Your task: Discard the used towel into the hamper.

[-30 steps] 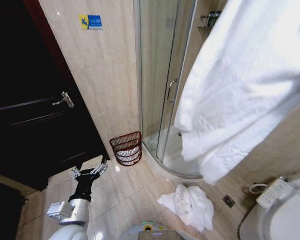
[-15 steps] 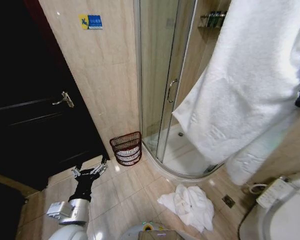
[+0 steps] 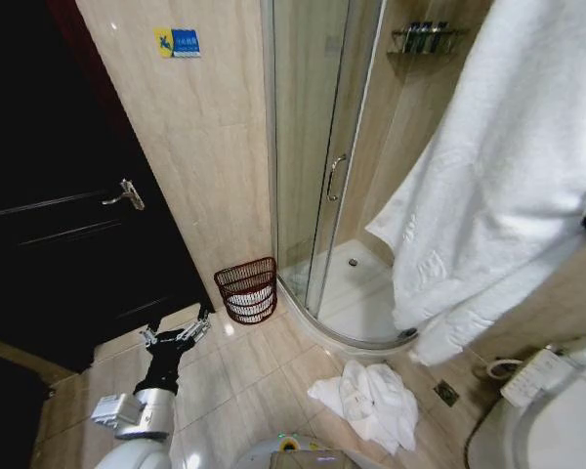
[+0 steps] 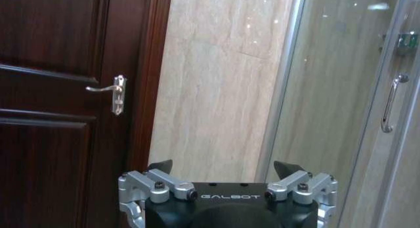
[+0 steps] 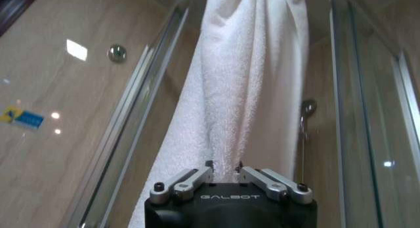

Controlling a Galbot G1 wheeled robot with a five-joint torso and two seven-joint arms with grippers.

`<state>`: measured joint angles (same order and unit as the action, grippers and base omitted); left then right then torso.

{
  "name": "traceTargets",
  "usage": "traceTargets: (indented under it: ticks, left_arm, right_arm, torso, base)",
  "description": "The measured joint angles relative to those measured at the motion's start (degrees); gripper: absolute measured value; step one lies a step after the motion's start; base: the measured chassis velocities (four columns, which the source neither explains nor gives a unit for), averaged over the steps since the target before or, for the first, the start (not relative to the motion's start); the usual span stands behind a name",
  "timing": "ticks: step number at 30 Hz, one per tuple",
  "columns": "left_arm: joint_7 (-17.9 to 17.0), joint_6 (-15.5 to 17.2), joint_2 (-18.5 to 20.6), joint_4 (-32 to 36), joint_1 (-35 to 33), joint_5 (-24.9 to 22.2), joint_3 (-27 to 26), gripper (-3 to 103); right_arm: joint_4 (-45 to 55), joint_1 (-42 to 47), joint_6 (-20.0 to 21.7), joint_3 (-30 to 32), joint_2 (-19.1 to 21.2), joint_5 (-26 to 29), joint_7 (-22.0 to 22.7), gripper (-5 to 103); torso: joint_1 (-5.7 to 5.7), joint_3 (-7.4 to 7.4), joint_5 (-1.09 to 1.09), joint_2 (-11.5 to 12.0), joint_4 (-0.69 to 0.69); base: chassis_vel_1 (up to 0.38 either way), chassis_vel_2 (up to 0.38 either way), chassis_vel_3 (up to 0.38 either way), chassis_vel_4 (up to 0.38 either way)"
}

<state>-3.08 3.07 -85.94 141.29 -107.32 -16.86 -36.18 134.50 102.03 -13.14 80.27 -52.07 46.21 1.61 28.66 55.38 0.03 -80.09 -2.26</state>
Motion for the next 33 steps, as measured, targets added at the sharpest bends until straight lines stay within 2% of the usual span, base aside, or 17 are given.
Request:
traceTargets:
  ticks: [6, 10, 22, 24, 27, 31, 33]
  left_arm:
    - [0.0, 0.0, 0.0, 0.0, 0.0, 0.0, 0.0, 100]
    - [0.0, 0.0, 0.0, 0.0, 0.0, 0.0, 0.0, 100]
    - [0.0, 0.0, 0.01, 0.0, 0.0, 0.0, 0.0, 100]
    - [0.0, 0.0, 0.0, 0.0, 0.0, 0.0, 0.0, 100]
    - [0.0, 0.0, 0.0, 0.0, 0.0, 0.0, 0.0, 100]
    - [0.0, -0.01, 0.0, 0.0, 0.0, 0.0, 0.0, 100]
    - [0.0, -0.01, 0.0, 0.0, 0.0, 0.0, 0.0, 100]
  right_arm:
    - [-0.41, -0.89, -1.1, -5.75, -1.22, -3.92, -0.49, 5]
    - [1.18, -1.91, -0.7, -6.95, -1.22, -4.6, -0.37, 5]
    - [6.94, -1.87, 0.11, -2.62, 0.05, -4.27, 0.94, 5]
    - [7.69, -2.84, 0.53, -1.76, 1.11, -4.77, 1.19, 5]
    - [8.75, -4.32, 1.18, -0.95, 2.55, -4.3, 2.17, 5]
    - [8.87, -5.57, 2.24, -0.69, 4.77, -2.49, 2.88, 5]
    - [8.85, -5.8, 2.56, -0.67, 5.52, -1.6, 3.01, 5]
  torso:
    - [0.0, 0.0, 0.0, 0.0, -0.01]
    - [0.0, 0.0, -0.04, 0.0, -0.02]
    - [0.0, 0.0, -0.02, 0.0, -0.01]
    - [0.0, 0.01, 0.02, 0.01, -0.01]
    - [0.0, -0.01, -0.1, 0.0, -0.02]
    - [0.0, 0.0, 0.02, 0.01, -0.03]
    - [-0.01, -0.01, -0.06, 0.0, -0.02]
  base:
    - [0.0, 0.0, 0.0, 0.0]
    - [0.0, 0.0, 0.0, 0.0]
    - [0.0, 0.0, 0.0, 0.0]
    - [0.0, 0.0, 0.0, 0.0]
    - [0.0, 0.0, 0.0, 0.0]
    - [0.0, 0.0, 0.0, 0.0]
    - [0.0, 0.0, 0.0, 0.0]
